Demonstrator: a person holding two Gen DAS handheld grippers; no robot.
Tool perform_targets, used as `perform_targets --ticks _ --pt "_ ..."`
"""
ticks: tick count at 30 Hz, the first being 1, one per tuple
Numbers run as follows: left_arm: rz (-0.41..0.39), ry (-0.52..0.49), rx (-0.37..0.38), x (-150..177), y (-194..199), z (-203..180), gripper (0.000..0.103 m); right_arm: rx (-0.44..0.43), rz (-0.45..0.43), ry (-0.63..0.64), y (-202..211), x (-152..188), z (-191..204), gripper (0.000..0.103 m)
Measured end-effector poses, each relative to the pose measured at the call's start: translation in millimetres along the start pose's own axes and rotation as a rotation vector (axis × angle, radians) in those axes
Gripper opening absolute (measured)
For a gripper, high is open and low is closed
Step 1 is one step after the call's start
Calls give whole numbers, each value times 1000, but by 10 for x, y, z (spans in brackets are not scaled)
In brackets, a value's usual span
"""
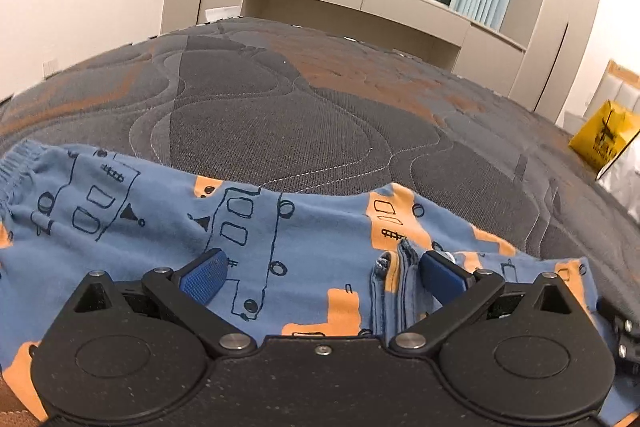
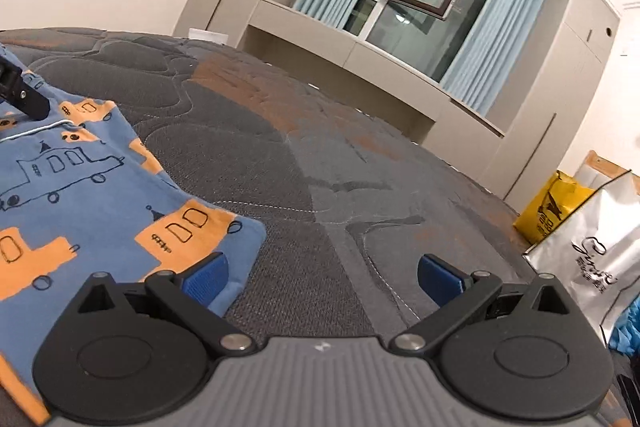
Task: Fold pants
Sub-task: 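Open both grippers to release the folded edge onto the pants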
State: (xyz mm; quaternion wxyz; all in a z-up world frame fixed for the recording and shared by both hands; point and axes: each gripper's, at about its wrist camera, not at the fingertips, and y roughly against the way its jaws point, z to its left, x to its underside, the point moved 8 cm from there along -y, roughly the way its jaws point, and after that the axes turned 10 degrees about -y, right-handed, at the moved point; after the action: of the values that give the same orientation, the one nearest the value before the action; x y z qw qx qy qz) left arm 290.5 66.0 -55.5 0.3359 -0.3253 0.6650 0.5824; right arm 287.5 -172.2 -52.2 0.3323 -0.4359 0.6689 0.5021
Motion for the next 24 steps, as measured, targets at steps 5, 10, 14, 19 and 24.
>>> perform_targets --ticks 5,10,14,19,24 --pt "-1 -1 1 4 0 5 102 -19 7 -52 377 171 34 103" --pt "-6 9 10 -5 8 15 102 30 -25 -92 536 368 48 103" --pt "-57 90 39 -34 171 89 102 31 -57 -109 610 274 72 103" --pt "-187 175 81 -51 693 193 102 -82 -107 -92 721 137 341 103" --pt "-281 200 -48 80 1152 558 102 -200 -159 7 748 -125 838 103"
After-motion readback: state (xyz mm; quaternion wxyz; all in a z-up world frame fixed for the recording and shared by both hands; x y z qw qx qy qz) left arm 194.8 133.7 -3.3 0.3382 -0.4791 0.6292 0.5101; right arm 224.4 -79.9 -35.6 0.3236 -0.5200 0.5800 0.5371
